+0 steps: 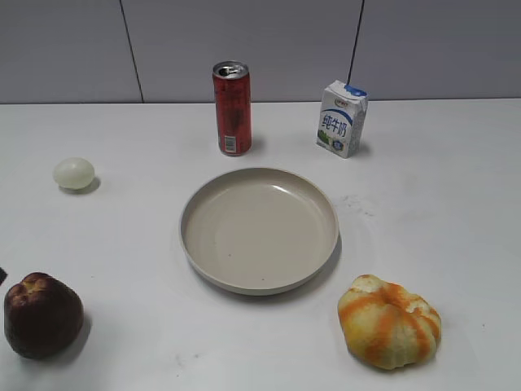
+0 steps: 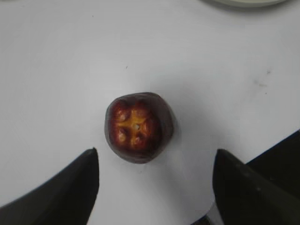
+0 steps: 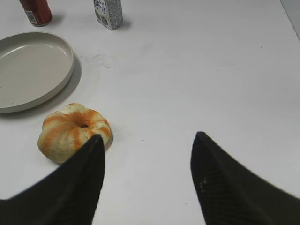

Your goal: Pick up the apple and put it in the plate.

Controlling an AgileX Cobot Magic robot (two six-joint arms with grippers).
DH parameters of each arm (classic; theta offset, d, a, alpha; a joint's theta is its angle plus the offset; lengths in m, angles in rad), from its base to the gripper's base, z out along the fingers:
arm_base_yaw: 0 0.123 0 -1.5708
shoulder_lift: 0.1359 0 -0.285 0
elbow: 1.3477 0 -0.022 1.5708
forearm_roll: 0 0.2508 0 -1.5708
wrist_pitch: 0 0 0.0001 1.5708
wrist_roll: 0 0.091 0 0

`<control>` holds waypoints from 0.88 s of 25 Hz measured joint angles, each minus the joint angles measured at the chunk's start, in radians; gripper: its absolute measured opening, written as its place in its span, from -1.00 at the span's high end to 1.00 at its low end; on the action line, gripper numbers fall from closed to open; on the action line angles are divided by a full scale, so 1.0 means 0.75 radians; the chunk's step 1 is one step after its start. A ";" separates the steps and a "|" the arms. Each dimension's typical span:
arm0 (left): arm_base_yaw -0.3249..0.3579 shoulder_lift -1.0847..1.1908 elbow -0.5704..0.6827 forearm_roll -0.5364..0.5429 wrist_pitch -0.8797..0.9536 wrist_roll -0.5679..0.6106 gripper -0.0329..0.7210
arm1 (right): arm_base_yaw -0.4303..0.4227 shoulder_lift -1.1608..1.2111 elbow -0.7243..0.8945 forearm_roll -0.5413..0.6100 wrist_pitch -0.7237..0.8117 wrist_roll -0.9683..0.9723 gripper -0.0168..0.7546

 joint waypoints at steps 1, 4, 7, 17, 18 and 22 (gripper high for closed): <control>0.000 0.055 -0.020 0.001 -0.001 0.000 -0.60 | 0.000 0.000 0.000 0.000 0.000 0.000 -0.19; 0.000 0.230 -0.067 0.003 -0.003 0.000 -0.60 | 0.000 0.000 0.000 0.000 0.000 0.000 -0.19; 0.000 0.391 -0.086 0.045 -0.010 0.000 -0.60 | 0.000 0.000 0.000 0.000 0.000 0.000 -0.19; 0.000 0.651 -0.091 0.097 -0.096 0.000 -0.60 | 0.000 0.000 0.000 0.000 0.000 -0.001 -0.19; 0.000 0.656 -0.091 0.099 -0.096 0.000 -0.60 | 0.000 0.000 0.000 0.000 0.000 -0.001 -0.19; 0.000 0.656 -0.093 0.099 -0.092 0.000 -0.56 | 0.000 0.000 0.000 0.000 0.000 -0.001 -0.19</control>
